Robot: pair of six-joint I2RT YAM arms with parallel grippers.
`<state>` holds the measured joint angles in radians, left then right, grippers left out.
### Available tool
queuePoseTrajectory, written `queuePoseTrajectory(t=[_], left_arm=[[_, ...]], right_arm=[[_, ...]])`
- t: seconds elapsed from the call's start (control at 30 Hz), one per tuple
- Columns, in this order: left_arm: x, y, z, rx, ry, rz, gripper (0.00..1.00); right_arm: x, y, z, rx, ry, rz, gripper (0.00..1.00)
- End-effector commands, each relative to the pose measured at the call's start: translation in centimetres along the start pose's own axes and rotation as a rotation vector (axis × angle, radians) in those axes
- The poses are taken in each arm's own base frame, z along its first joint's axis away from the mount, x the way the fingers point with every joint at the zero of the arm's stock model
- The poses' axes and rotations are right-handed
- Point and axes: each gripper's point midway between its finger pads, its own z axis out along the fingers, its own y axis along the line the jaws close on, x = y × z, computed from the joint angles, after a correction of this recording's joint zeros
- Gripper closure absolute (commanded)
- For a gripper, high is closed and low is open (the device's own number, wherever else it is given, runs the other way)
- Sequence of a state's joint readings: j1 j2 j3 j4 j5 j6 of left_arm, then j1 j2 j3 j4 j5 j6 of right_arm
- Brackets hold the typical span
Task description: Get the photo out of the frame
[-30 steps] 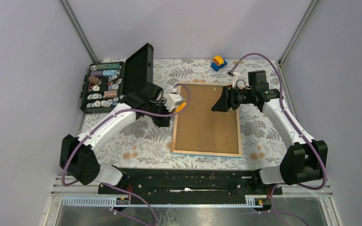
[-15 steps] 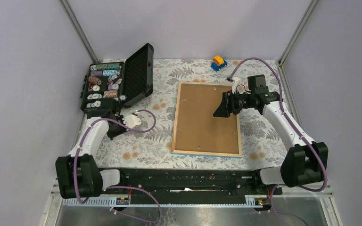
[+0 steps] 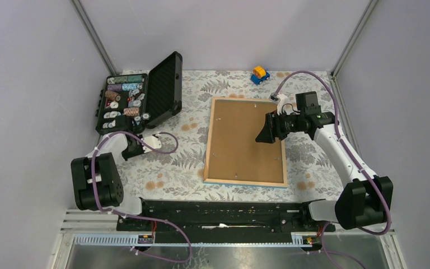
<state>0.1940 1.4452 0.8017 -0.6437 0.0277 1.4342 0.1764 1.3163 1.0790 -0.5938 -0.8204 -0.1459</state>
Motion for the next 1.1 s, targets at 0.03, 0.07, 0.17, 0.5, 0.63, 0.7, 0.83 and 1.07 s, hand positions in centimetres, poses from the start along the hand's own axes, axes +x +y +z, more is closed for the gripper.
queuePoseTrajectory(t=[0.03, 0.07, 0.17, 0.5, 0.63, 0.7, 0.83, 1.07], left_arm=[[-0.2, 1.4, 1.5, -0.029, -0.009, 0.029, 0.74], [-0.1, 1.3, 1.7, -0.024, -0.008, 0.031, 0.73], [-0.4, 1.5, 1.5, -0.029, -0.022, 0.022, 0.69], [-1.3, 1.8, 0.3, -0.039, -0.071, 0.029, 0.60], [-2.4, 1.7, -1.5, -0.038, -0.125, 0.027, 0.51], [-3.7, 1.8, -3.2, -0.053, -0.168, 0.003, 0.45], [-7.6, 0.1, -6.6, -0.028, -0.231, -0.001, 0.39], [-16.0, -1.8, -11.6, -0.077, -0.429, 0.047, 0.09]], right_arm=[[0.1, 0.5, -0.8, 0.015, -0.015, -0.040, 0.35], [0.0, 0.6, -0.8, 0.014, -0.015, -0.042, 0.35], [0.1, 0.5, -0.8, 0.017, -0.015, -0.042, 0.35], [0.0, 0.6, -0.7, 0.010, -0.014, -0.034, 0.35], [-0.1, 0.4, -1.1, 0.035, -0.022, -0.047, 0.35], [-0.2, 0.0, -1.4, 0.067, -0.030, -0.055, 0.33], [-0.8, -2.5, -2.3, 0.195, -0.058, 0.002, 0.18], [-0.1, -9.8, -4.7, 0.472, -0.076, 0.231, 0.00]])
